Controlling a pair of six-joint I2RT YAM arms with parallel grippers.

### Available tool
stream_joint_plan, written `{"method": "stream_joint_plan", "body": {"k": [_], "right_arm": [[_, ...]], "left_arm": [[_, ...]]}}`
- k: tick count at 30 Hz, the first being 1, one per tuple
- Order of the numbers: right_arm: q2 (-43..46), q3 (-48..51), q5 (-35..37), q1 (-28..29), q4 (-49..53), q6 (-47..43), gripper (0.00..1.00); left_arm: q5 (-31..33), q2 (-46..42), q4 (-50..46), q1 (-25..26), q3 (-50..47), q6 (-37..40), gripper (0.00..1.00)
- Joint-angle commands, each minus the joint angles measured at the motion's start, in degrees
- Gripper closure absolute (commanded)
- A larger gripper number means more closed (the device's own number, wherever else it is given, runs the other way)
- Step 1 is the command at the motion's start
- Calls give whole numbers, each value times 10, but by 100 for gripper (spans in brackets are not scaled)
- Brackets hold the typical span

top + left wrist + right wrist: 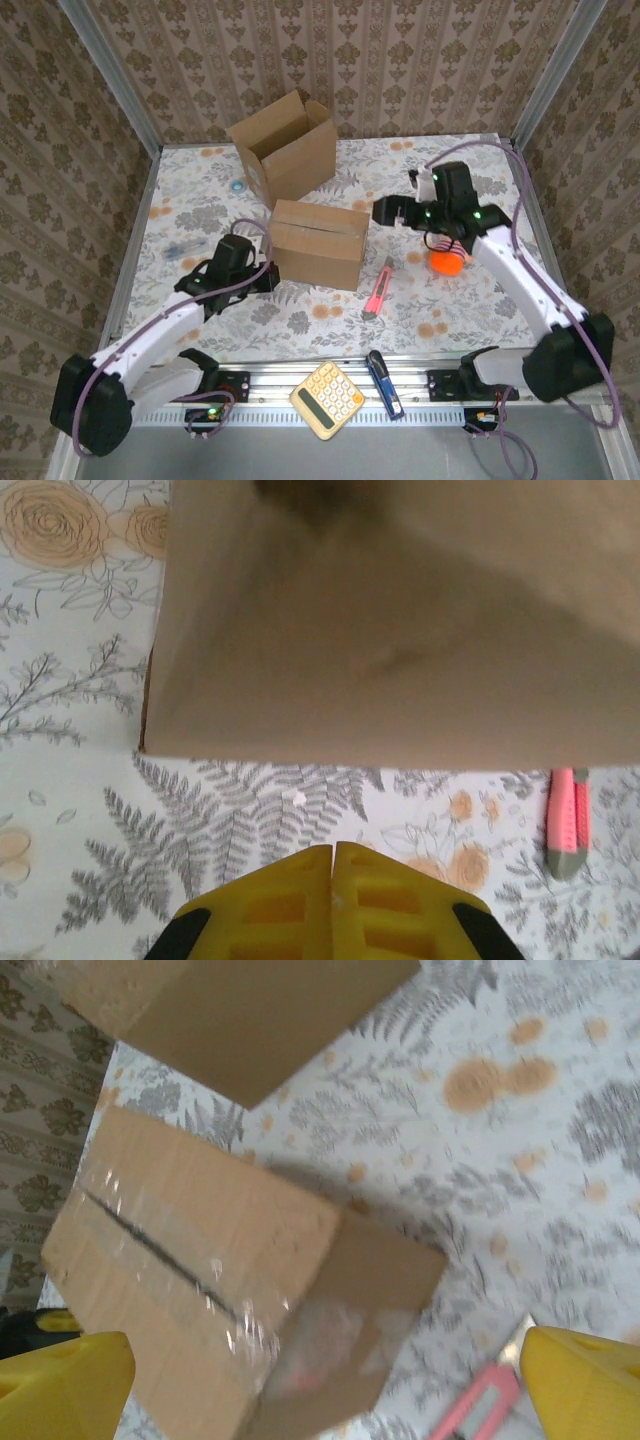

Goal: Unpack the express box

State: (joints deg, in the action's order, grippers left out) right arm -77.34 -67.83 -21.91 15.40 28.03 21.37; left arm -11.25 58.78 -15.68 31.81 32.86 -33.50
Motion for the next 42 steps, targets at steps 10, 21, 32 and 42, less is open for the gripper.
{"method": "stream_joint_plan", "body": {"k": [10,21,32,42], "right_arm": [[-280,-205,-87,50,-56,-16,0],[-202,-46,-71,113,-187,108,0],[-165,15,-9,136,-206,161,0],[-140,32,15,140,-210,179,0]], "left_arm": [[48,148,101,-26,60,-12,100],[19,216,126,-52,117,4,100],[23,190,96,-53,112,-4,100],[42,51,-106,-91,114,7,41]]}}
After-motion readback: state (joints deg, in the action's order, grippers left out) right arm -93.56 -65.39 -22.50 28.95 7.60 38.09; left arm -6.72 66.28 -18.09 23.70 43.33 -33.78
